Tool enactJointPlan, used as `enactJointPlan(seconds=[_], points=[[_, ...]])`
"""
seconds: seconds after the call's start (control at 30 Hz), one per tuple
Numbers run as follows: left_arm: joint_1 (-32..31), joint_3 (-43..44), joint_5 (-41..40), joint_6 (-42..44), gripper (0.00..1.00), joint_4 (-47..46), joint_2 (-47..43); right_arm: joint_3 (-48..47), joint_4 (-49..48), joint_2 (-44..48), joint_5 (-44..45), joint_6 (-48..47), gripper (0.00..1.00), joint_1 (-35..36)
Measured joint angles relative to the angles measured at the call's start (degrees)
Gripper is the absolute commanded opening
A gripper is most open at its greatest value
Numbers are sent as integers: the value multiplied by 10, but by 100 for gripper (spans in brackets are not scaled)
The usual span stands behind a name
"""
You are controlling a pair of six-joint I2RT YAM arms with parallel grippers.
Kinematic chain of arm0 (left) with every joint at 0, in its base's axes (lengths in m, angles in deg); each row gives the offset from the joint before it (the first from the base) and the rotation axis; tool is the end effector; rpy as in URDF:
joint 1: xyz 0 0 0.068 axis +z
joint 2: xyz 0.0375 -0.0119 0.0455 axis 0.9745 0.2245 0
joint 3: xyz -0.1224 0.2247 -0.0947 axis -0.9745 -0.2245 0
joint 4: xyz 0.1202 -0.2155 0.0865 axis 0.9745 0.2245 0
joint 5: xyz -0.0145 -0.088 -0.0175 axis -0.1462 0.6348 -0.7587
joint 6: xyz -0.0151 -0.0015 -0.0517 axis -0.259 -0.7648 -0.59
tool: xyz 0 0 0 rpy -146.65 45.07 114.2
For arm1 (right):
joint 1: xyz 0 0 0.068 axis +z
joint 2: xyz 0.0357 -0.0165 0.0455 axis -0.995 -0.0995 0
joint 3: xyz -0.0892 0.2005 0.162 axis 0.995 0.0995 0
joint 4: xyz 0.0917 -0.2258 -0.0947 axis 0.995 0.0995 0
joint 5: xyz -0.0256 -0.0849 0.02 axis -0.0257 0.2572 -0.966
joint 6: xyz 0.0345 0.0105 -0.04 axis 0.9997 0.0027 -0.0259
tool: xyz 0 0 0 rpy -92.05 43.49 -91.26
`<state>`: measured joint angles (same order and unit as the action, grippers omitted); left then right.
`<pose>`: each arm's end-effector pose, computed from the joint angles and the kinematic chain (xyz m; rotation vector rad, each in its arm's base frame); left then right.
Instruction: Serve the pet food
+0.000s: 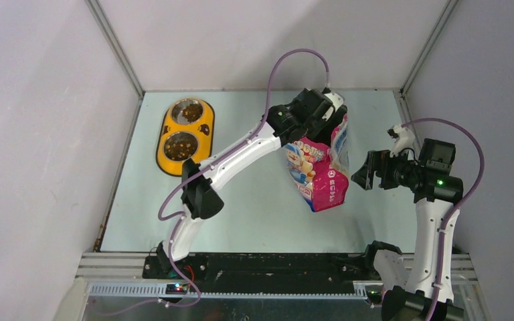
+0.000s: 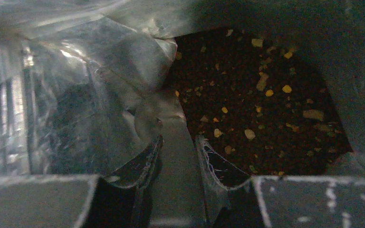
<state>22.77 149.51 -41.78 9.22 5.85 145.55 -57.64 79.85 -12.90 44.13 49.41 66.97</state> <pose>0.2885 -0.3834 0.3606 0.9158 2.0880 -0.1547 0.1507 -0.0231 0.3377 -0.1927 2.2537 0.5862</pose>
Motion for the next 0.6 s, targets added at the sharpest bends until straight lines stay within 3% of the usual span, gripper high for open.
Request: enactJointPlan(seconds=[0.27,0.6], points=[[1,-29,16,-3,0,-7,15,0,0,9,0,0,100,0],[11,-68,124,-24,0,-12,15,0,0,10,0,0,100,0]])
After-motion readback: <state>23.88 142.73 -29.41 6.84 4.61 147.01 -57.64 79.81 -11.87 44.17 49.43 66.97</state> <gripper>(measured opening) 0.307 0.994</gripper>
